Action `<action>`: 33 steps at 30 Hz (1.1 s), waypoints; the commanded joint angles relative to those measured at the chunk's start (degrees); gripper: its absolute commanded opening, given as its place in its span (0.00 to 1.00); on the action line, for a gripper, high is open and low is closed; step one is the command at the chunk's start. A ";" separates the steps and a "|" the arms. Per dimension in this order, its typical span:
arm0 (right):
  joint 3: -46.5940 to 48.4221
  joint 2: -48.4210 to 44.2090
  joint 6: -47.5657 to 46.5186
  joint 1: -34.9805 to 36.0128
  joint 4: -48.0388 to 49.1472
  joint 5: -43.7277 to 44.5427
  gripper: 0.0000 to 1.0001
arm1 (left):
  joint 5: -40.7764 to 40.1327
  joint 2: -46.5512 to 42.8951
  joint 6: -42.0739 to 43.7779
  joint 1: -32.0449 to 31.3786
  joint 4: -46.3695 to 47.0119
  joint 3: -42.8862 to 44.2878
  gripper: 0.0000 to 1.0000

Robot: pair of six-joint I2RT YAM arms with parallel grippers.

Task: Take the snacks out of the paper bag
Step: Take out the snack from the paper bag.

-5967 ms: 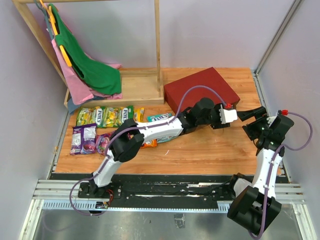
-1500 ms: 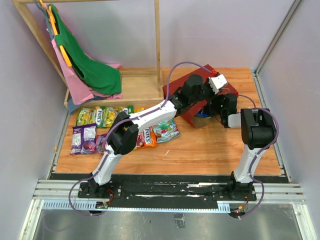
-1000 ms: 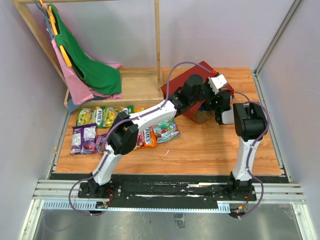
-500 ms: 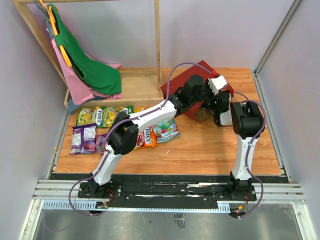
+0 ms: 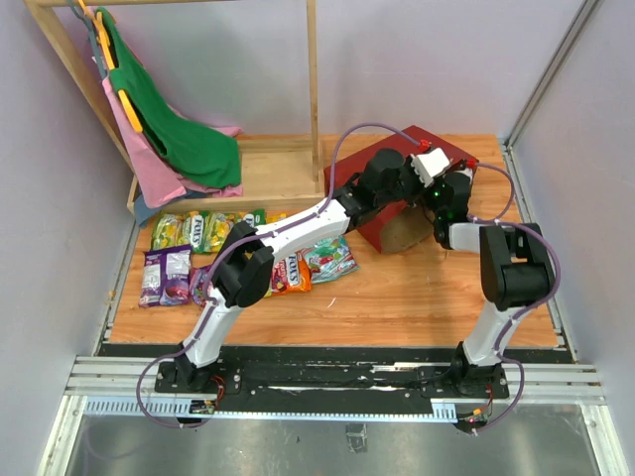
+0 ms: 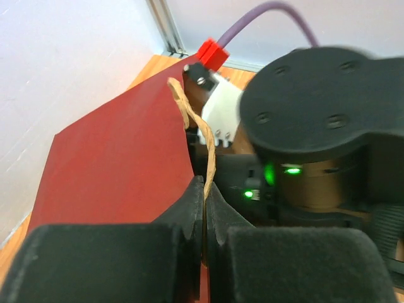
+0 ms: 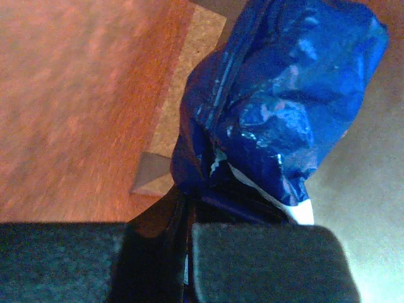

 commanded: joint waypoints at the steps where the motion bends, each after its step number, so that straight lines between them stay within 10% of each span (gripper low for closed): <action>1: -3.83 -9.07 -6.79 0.67 -4.04 1.12 0.01 | -2.89 -2.86 -0.71 0.55 0.00 -0.43 0.01; 14: -24.86 -28.25 -11.38 0.59 -11.93 4.91 0.01 | -5.93 -2.94 -2.22 1.01 -0.86 -0.83 0.01; 21: -25.95 -23.46 -9.57 -1.03 -7.10 1.24 0.36 | -4.94 -3.87 -2.69 1.01 -1.17 -1.64 0.00; 33: -24.12 -25.52 -6.32 -0.99 -10.97 -0.98 0.68 | -4.44 -3.86 -2.08 1.01 -2.32 -1.49 0.01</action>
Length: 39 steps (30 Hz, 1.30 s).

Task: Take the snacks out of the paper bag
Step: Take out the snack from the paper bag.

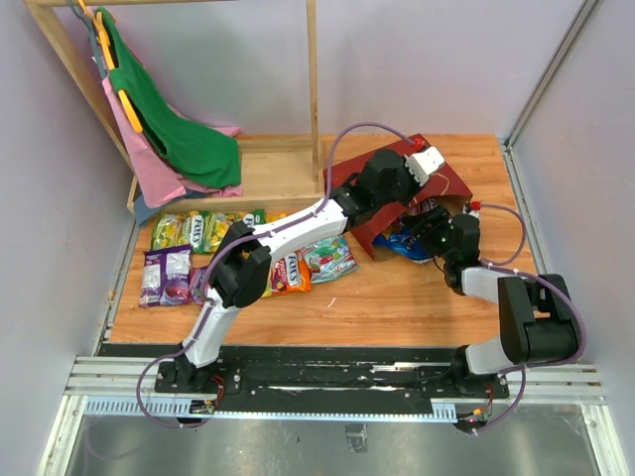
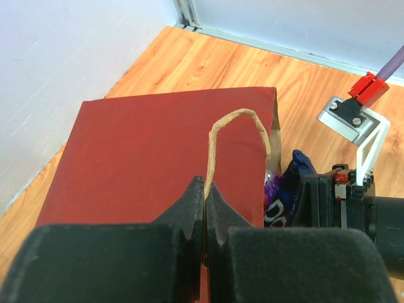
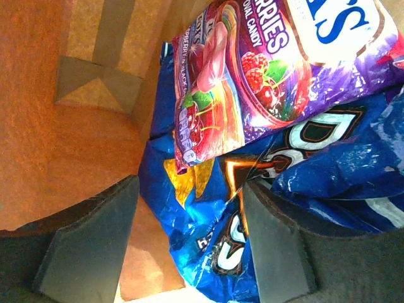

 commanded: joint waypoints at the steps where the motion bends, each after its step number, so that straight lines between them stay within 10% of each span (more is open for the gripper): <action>1: 1.12 -3.47 2.28 -0.64 -2.02 -0.72 0.69 | 0.22 -2.60 0.26 0.57 0.23 0.22 0.00; 13: -1.48 -12.82 9.77 -0.54 -7.98 5.00 0.66 | 0.42 -2.73 -0.29 0.57 -0.20 0.72 0.00; 30: 2.89 15.18 21.69 -0.10 14.98 -0.61 0.60 | 0.31 -1.87 -0.21 0.57 -1.21 1.58 0.00; 39: 1.45 12.59 22.16 0.13 17.12 -0.24 0.61 | 0.18 -1.70 0.16 0.57 -1.39 1.72 0.01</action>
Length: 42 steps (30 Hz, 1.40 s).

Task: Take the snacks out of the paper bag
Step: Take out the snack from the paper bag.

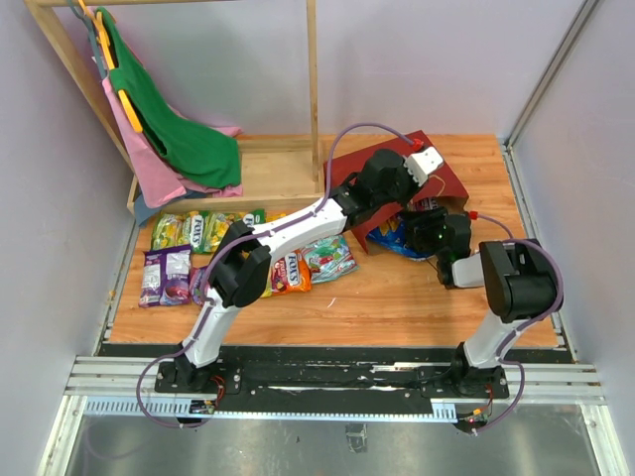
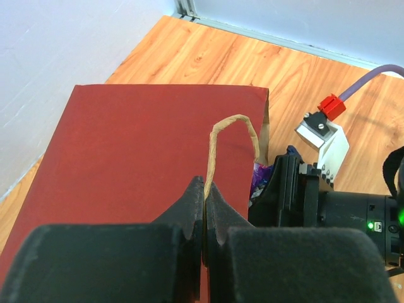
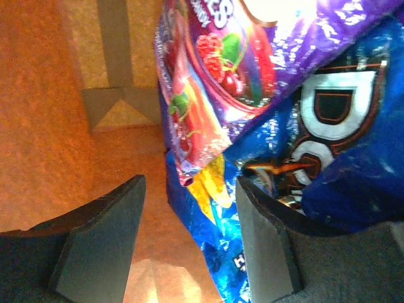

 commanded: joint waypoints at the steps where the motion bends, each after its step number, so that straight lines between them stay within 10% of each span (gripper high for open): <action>1: -0.71 -4.00 0.54 0.14 2.14 0.49 0.61 | -0.31 -1.62 0.79 0.31 0.36 1.80 0.00; 27: 3.58 4.39 4.51 1.35 5.27 1.18 0.64 | -0.26 -1.08 0.63 0.31 -0.52 2.69 0.01; 42: 3.94 5.49 4.43 1.36 10.04 1.72 0.46 | -0.44 -0.99 1.03 0.31 -0.78 2.86 0.00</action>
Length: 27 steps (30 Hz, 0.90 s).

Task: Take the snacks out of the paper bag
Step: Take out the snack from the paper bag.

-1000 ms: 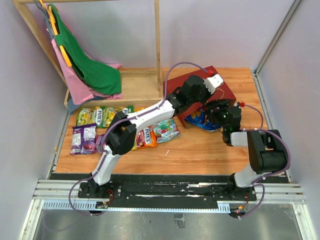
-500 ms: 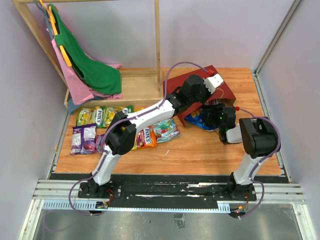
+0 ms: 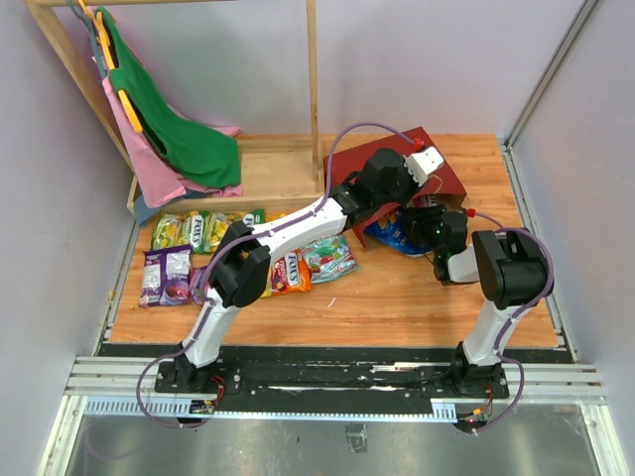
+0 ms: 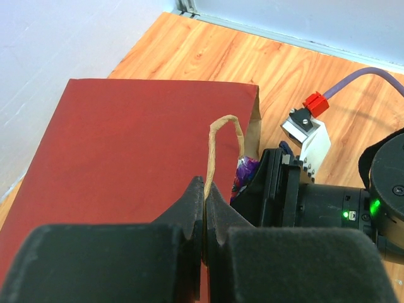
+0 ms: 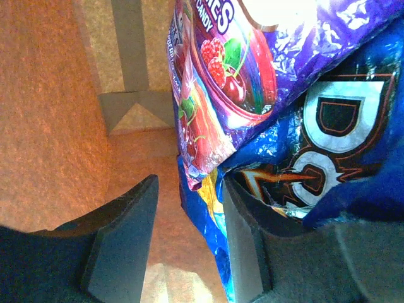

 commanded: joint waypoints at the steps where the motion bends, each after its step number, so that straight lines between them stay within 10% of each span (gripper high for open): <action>1: 1.13 -0.18 -0.05 0.83 3.37 1.21 0.46 | -0.32 -0.99 0.64 0.31 0.46 2.29 0.01; 27: 2.04 -3.24 -0.82 1.58 1.03 0.74 0.47 | -0.32 -0.99 0.72 0.31 0.12 2.47 0.00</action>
